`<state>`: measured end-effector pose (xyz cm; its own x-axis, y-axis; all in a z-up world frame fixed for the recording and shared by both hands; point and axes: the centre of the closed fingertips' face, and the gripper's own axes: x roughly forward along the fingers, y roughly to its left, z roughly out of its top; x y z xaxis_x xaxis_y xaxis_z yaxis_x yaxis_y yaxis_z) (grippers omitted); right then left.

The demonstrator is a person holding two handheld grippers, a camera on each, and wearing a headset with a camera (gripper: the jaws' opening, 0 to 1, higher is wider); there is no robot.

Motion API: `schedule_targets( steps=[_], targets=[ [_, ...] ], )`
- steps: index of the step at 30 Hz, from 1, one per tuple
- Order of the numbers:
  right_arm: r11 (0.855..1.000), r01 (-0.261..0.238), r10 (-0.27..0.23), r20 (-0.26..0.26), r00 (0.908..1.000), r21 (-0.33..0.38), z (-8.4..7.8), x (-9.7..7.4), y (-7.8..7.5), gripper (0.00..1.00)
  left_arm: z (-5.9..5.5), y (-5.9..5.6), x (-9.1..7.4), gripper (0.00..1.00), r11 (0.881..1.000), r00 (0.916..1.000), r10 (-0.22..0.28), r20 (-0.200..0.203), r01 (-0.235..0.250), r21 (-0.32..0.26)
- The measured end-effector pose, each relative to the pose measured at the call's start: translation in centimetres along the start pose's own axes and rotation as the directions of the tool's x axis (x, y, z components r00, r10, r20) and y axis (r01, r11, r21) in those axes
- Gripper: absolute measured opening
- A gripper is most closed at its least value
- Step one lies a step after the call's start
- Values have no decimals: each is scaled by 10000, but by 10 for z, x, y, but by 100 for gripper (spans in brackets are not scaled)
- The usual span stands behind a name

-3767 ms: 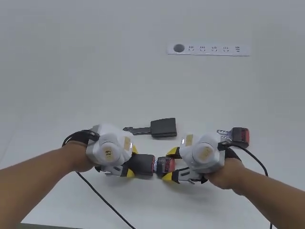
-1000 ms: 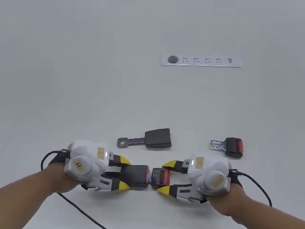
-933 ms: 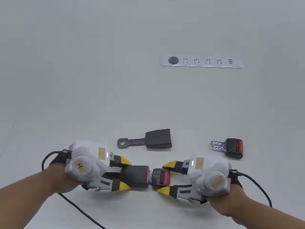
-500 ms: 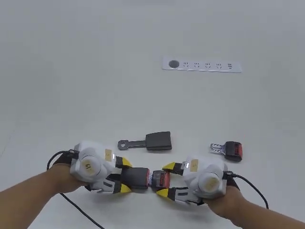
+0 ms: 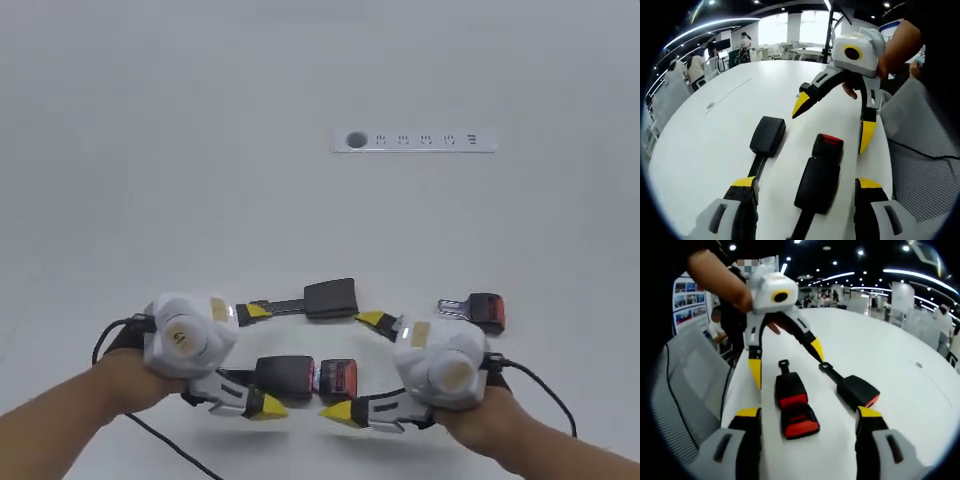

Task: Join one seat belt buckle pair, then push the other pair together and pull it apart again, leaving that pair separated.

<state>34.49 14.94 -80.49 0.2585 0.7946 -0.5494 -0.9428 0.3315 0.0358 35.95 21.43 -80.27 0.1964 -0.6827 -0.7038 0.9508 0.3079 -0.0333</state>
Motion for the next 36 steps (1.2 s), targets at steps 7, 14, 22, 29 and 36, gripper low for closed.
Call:
schedule_targets(
  steps=[7, 14, 22, 29, 36],
  targets=[
    [9955, 950, -951, 185, 9953, 76, -9, -63, -43, 80, 25, 22, 0, 84, 9950, 9965, 738, 386, -762, 642],
    [9917, 1239, -1230, -261, 9921, 332, -35, -104, -88, 80, 45, 48, 11, 80, 9884, 9928, 1053, 566, -1107, 1037],
    [9940, 900, -834, -1017, 9913, 620, -64, -114, -119, 80, 46, 63, 44, 81, 9946, 9971, 755, 75, -758, 707],
    [9955, 445, -316, -1495, 9883, 839, -86, -109, -126, 77, 34, 67, 61, 80, 9970, 9986, 422, -311, -401, 668],
    [9963, -4, 159, -1794, 9837, 860, -97, -108, -130, 74, 19, 69, 72, 79, 9996, 9975, 136, -693, -119, 248]
  ],
)
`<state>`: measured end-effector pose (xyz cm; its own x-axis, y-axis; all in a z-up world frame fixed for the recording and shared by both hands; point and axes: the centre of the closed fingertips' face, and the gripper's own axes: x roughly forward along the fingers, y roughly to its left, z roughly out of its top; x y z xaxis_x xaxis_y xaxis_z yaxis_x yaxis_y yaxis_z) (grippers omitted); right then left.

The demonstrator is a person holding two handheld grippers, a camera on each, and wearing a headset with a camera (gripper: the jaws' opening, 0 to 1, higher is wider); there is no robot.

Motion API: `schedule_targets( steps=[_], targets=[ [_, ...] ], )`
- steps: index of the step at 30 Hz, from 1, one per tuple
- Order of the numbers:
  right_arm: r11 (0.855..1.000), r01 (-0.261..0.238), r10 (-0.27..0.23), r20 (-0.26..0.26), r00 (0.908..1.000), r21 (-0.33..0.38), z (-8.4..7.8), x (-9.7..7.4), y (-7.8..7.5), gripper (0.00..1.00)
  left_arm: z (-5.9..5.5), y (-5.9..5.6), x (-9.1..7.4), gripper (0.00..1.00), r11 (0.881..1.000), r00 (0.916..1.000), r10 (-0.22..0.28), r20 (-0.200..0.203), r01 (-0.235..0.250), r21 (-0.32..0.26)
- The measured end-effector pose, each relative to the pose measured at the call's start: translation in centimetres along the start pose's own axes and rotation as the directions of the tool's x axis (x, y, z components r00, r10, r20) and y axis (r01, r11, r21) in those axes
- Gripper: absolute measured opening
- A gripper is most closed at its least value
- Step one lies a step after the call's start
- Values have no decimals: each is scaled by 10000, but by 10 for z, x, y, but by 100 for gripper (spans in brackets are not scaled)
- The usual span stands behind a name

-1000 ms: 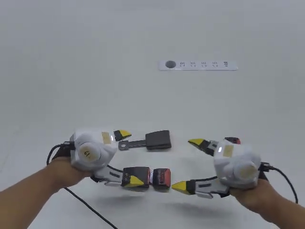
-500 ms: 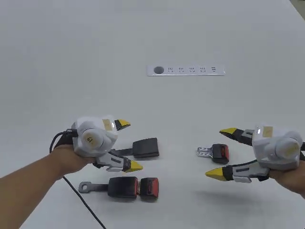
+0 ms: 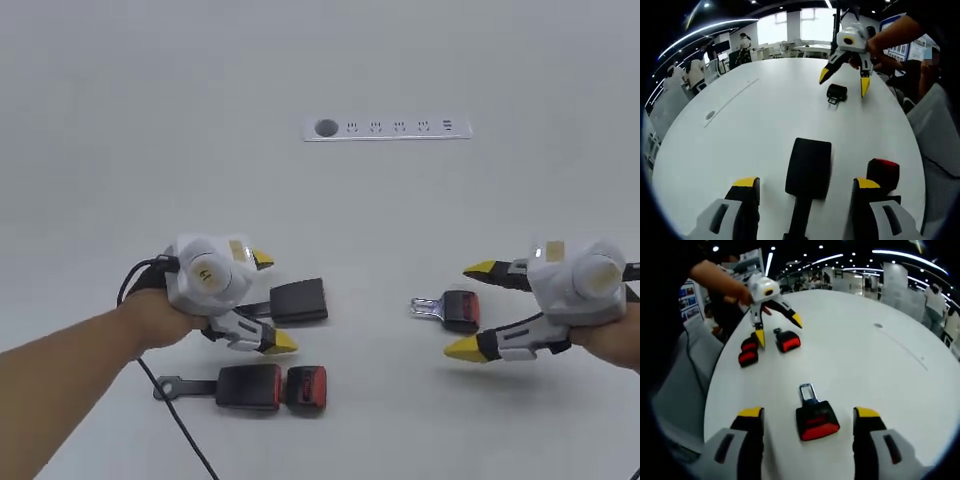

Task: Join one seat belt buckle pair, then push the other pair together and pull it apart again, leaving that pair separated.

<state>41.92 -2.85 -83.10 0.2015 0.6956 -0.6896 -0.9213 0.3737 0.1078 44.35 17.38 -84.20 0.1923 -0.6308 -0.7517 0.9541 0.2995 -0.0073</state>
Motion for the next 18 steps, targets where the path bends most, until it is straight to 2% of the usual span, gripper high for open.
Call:
schedule_targets(
  steps=[9, 13, 16, 17, 18],
  targets=[
    [9995, -290, 285, -368, 9989, -133, -10, -1, -10, 69, 0, -1, 7, 76, 9997, 9997, -235, -52, 236, 70],
    [9988, -451, 443, -447, 9980, -173, -12, 1, -8, 66, -3, -2, 9, 74, 9994, 9994, -330, -87, 330, 60],
    [9975, -630, 600, -871, 9944, -321, -22, 4, -4, 61, -2, -1, 9, 71, 9995, 9995, -301, 83, 300, 92],
    [9975, -678, 659, -814, 9945, -212, -22, 4, -2, 61, 0, 0, 8, 70, 9995, 9994, -304, 139, 303, 39],
    [9959, -712, 677, -643, 9956, -549, -19, 4, -3, 60, 1, -1, 8, 66, 9994, 9993, -332, 174, 331, 25]
  ],
)
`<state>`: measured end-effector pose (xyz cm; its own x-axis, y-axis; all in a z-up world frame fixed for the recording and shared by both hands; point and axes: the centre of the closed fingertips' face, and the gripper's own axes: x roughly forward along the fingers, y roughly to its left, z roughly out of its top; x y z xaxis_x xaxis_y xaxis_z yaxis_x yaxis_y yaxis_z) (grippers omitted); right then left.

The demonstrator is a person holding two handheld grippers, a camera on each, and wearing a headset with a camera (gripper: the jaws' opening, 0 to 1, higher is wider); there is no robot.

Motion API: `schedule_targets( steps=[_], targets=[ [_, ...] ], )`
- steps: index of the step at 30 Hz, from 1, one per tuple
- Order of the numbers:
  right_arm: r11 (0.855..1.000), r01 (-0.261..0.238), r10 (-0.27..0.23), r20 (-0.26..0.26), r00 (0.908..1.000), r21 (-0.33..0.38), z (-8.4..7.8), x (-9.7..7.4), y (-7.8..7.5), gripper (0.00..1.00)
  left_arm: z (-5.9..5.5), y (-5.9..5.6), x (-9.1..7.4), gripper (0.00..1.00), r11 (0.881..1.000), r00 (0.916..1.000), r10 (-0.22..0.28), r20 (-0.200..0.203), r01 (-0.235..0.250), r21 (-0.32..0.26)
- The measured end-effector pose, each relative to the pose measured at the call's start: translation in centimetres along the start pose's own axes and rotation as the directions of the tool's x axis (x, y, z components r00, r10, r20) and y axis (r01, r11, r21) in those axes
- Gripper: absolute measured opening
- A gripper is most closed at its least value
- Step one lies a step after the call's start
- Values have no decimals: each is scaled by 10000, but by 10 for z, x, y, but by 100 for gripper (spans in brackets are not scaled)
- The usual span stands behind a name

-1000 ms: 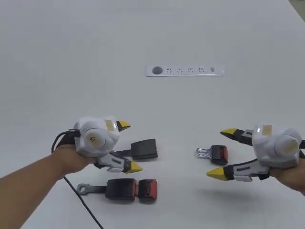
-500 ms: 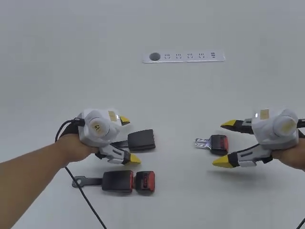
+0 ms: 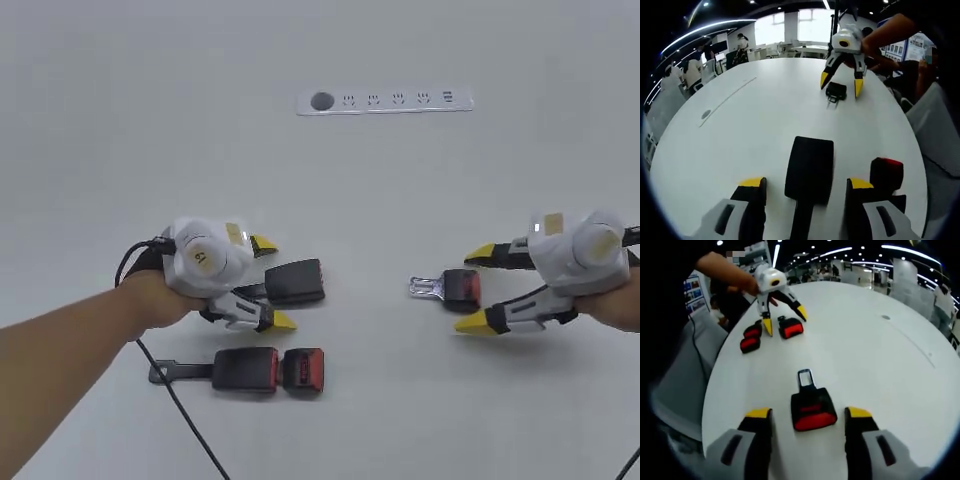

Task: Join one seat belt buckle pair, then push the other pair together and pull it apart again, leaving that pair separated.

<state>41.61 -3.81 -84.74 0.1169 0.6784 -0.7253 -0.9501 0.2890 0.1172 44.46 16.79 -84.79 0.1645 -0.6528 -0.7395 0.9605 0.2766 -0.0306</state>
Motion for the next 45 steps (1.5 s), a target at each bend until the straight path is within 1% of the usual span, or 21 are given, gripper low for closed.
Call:
schedule_targets(
  steps=[1, 2, 3, 5, 6, 7, 8, 10, 13, 14, 15, 20, 21, 22, 24, 25, 26, 30, 34, 40, 45],
  targets=[
    [9995, -27, 25, 86, 10000, 321, 2, 2, 0, 59, -1, 0, 1, 63, 9997, 10000, -15, -31, 16, 227],
    [9995, -29, 26, 90, 10000, 309, 4, 0, 2, 59, -3, 0, 1, 62, 9992, 9999, 20, -134, -15, 409],
    [9999, -13, 13, 32, 10000, 150, 4, -1, 3, 57, -2, -1, 3, 60, 9995, 10000, -51, -45, 52, 298],
    [10000, -20, 19, 13, 10000, 75, 7, -1, 4, 55, 3, -1, 3, 54, 9991, 9998, -89, 175, 82, 406],
    [10000, -77, 77, 63, 10000, 56, 9, 0, 5, 54, 1, -4, 1, 49, 9987, 9997, -259, 29, 258, 448],
    [9999, -126, 126, 69, 9999, -10, 11, 0, 7, 52, 5, -3, 1, 46, 9985, 9996, -226, 142, 219, 508],
    [9999, -123, 124, 60, 9999, -117, 11, 0, 7, 51, 4, -5, 1, 43, 9978, 9996, -285, 60, 280, 600],
    [9993, -106, 107, 22, 9999, -372, 12, 1, 6, 48, 6, -5, 1, 41, 9968, 9993, -364, 120, 355, 715],
    [9989, -68, 74, 123, 9999, -453, 12, 0, 4, 43, 6, -5, -2, 37, 9966, 9994, -325, 83, 318, 761],
    [9984, -22, 29, 117, 9999, -563, 12, 0, 2, 41, 6, -9, -3, 35, 9956, 9988, -495, 57, 489, 800],
    [9980, 3, 4, 111, 9999, -637, 11, 0, 1, 39, 6, -9, -5, 35, 9955, 9991, -422, 50, 416, 857],
    [9976, -63, 89, 366, 9993, -697, 9, -2, -1, 37, 6, -16, -9, 35, 9922, 9976, -691, 14, 686, 1039],
    [9977, -88, 115, 414, 9991, -671, 9, -3, -1, 37, 5, -16, -9, 35, 9918, 9972, -741, 15, 736, 1043],
    [9968, -120, 154, 414, 9990, -793, 9, -2, -1, 37, 5, -17, -10, 34, 9912, 9969, -780, 24, 773, 1070],
    [9966, -193, 227, 416, 9989, -795, 9, -2, -1, 37, 4, -19, -11, 34, 9893, 9959, -909, 6, 903, 1150],
    [9966, -241, 276, 435, 9987, -791, 8, -3, -1, 36, 1, -17, -11, 34, 9874, 9949, -1010, -31, 1006, 1224],
    [9963, -268, 305, 439, 9986, -822, 8, -2, -1, 36, 0, -18, -12, 34, 9862, 9944, -1057, -47, 1054, 1275],
    [9962, -409, 446, 462, 9979, -772, 7, -1, -1, 36, -2, -19, -10, 34, 9780, 9911, -1321, -188, 1334, 1605],
    [9965, -453, 492, 544, 9973, -701, 7, -1, -1, 36, -3, -17, -9, 34, 9721, 9879, -1527, -270, 1550, 1759],
    [9976, -415, 453, 694, 9966, -555, 6, 0, -1, 36, -6, -15, -7, 34, 9718, 9874, -1570, -210, 1583, 1749],
    [9981, -399, 436, 782, 9960, -479, 9, 2, 1, 36, -3, -15, -5, 34, 9728, 9871, -1594, -145, 1596, 1679]
  ],
)
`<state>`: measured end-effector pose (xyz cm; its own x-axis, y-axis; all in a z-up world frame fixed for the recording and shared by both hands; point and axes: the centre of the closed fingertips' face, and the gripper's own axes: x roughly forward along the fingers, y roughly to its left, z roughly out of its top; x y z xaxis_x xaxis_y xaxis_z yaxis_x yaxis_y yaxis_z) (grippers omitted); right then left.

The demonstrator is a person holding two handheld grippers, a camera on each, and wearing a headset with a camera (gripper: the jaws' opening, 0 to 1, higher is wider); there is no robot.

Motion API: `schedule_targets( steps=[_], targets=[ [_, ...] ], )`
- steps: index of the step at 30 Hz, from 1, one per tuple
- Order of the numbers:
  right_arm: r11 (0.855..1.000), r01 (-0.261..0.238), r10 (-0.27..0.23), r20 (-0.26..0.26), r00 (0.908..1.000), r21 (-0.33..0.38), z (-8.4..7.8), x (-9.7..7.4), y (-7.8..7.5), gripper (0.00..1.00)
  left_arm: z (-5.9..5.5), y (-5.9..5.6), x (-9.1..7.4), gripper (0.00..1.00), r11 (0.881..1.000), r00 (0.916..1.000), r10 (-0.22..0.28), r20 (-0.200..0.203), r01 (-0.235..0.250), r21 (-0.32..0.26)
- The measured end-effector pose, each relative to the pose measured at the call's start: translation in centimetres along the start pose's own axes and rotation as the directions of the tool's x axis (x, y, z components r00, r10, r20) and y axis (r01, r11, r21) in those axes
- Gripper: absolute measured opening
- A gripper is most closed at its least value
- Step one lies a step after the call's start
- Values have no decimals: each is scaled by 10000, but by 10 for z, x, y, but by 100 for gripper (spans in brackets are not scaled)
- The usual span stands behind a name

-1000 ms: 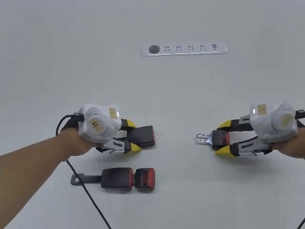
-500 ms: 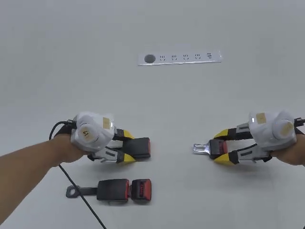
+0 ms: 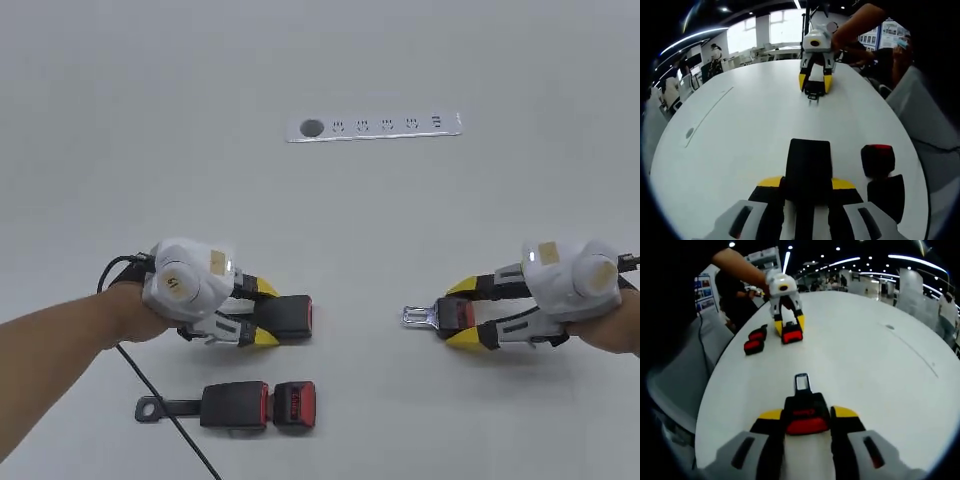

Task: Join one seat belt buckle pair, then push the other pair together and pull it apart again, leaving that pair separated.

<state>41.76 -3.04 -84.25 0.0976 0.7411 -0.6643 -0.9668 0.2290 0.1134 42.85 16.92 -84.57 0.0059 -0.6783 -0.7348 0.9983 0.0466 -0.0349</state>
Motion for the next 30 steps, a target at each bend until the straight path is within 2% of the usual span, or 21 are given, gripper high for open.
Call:
schedule_targets(
  steps=[8, 14, 30],
  targets=[
    [9999, -147, 147, 72, 9999, -72, 6, 9, 5, 36, 4, 2, 2, 34, 10000, 10000, -46, -46, 46, -43],
    [9998, -193, 195, 164, 9997, -67, 17, 21, 10, 36, 5, 3, 2, 34, 10000, 9999, -59, -94, 58, -75],
    [9982, -515, 526, 353, 9980, -323, 63, 80, 9, 36, 0, 7, 3, 34, 9997, 9997, -81, -245, 75, -242]
  ],
)
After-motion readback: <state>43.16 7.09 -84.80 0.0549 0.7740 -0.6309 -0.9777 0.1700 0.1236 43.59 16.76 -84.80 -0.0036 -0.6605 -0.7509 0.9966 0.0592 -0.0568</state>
